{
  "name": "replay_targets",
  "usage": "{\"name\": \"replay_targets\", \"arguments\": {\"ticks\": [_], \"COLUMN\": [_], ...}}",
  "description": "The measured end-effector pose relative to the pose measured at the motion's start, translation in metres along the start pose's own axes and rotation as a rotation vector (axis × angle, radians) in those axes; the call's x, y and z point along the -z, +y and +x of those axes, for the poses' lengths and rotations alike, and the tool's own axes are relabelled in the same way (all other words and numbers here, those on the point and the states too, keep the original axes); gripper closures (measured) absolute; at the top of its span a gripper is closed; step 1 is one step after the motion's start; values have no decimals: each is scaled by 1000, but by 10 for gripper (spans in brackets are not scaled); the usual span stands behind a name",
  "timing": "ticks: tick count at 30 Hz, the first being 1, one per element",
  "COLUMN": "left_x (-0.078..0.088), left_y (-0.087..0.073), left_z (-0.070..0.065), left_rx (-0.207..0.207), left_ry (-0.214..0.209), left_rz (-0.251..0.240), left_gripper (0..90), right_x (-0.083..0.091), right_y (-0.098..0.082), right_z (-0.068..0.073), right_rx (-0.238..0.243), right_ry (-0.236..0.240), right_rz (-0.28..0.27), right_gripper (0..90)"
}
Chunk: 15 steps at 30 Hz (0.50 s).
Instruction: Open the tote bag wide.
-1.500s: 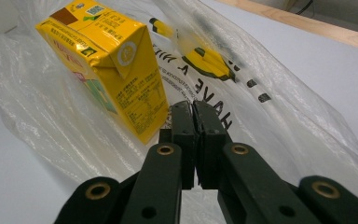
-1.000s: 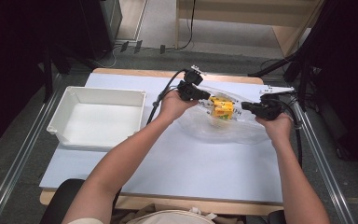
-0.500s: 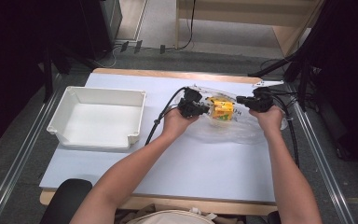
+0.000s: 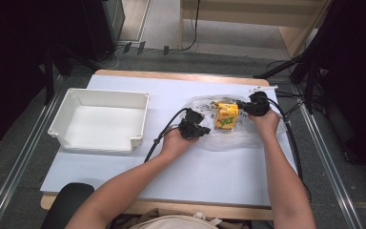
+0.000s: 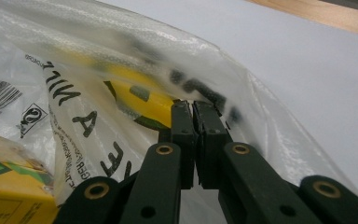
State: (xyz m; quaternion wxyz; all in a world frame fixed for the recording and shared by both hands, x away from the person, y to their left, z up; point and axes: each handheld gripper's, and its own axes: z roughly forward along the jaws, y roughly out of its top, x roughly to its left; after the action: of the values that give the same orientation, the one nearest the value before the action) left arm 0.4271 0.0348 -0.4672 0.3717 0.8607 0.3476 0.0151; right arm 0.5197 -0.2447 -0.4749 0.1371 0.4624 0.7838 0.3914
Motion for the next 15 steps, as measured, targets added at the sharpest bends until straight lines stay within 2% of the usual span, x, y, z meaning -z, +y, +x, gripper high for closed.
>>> {"name": "replay_targets", "arguments": {"ticks": [8, 15], "left_x": [10, 18], "left_y": [-17, -30], "left_z": [-6, -17], "left_rx": [-30, -59], "left_ry": [-30, -60], "left_rz": [27, 43], "left_gripper": [900, 900], "right_x": [-9, -10], "right_y": [-2, -1], "right_z": [0, -5], "right_rx": [6, -16], "right_ry": [-11, -25], "right_rz": [24, 20], "right_gripper": [891, 895]}}
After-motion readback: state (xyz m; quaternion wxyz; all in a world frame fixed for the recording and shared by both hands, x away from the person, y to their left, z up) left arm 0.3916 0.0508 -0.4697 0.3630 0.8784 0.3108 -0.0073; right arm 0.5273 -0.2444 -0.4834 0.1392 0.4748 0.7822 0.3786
